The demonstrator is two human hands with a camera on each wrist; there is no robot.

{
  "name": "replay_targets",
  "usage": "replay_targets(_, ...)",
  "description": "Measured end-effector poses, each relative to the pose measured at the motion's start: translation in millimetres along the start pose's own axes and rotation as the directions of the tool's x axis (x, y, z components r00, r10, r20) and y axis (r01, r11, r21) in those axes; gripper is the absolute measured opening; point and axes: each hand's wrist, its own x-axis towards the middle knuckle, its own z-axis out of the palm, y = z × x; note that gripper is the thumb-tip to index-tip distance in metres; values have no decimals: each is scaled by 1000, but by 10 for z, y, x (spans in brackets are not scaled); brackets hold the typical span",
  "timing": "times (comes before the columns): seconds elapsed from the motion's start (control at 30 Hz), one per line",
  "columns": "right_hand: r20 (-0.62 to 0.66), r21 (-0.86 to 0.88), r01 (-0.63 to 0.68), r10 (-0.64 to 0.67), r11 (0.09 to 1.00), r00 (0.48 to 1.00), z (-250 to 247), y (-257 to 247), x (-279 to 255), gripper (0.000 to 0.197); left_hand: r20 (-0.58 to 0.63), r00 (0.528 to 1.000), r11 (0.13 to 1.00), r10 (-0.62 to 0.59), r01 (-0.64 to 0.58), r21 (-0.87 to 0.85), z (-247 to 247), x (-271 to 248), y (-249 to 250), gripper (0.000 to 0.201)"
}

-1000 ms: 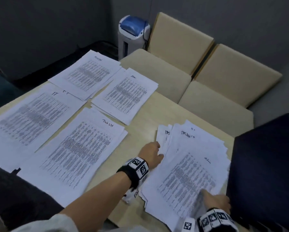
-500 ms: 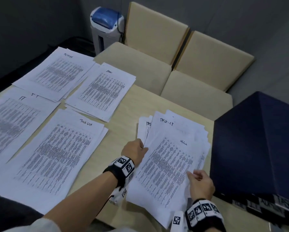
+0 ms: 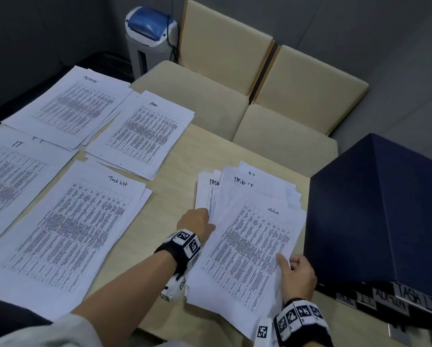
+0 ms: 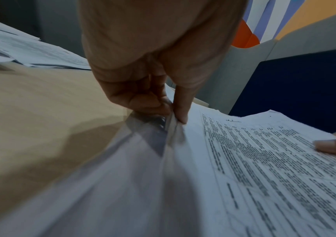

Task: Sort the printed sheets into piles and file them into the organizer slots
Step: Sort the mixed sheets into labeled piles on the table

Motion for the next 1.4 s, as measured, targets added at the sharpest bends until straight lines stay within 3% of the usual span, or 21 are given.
replay_targets(0.07,99,40,22,-26,999,995,-5,28,32,41,-85,996,999,-14,10,-49,-5,-22,-15,27)
replay_targets(0.17,219,106,-38,14,994,976,20,28,3,44,-152,987,993,-49,32,-113,-20,-28,-54,40)
replay_targets(0.23,183,120,-37,15,992,983,22,68,-25,37,-119,990,992,-70,57,-108,-22,2,-77,41)
replay_targets(0.33,47,267,-56,45,962,998,-88,37,-69,16,-87,992,984,-87,73,-161,-4,43,-90,24)
replay_targets(0.4,31,436,-104,100,894,994,-151,52,-50,22,-92,992,981,-90,73,-178,27,63,-108,19)
replay_targets(0.5,140,631,-204,149,749,979,-160,146,8,36,-136,989,989,-56,36,-145,16,75,-125,12)
replay_targets(0.6,209,583,-296,213,757,954,-129,144,35,17,-191,980,961,57,-106,-256,-68,53,-159,8)
replay_targets(0.7,288,529,-378,258,760,922,-81,24,30,12,-114,981,842,156,-192,-503,-136,17,-233,26)
replay_targets(0.8,294,458,-362,246,812,924,2,-34,23,11,52,964,643,260,-133,-754,-196,-49,-298,50)
replay_targets(0.9,273,456,-259,143,851,951,78,-80,-51,12,129,955,568,267,-48,-821,-261,-148,-334,43)
replay_targets(1.03,208,469,-288,213,835,955,105,-268,-80,16,207,959,519,192,80,-851,-331,-337,-365,36)
replay_targets(1.13,156,504,-276,228,819,961,134,-396,13,46,229,952,529,203,90,-844,-383,-548,-379,22)
replay_targets(1.2,182,471,-251,185,846,966,171,-538,69,57,242,946,532,216,94,-842,-375,-677,-443,33)
replay_targets(1.3,305,459,-192,49,867,951,246,-810,62,43,171,971,579,165,45,-814,-404,-832,-543,36)
replay_targets(1.4,453,405,-143,-62,903,889,366,-1010,-9,20,63,998,603,11,43,-797,-494,-964,-659,29)
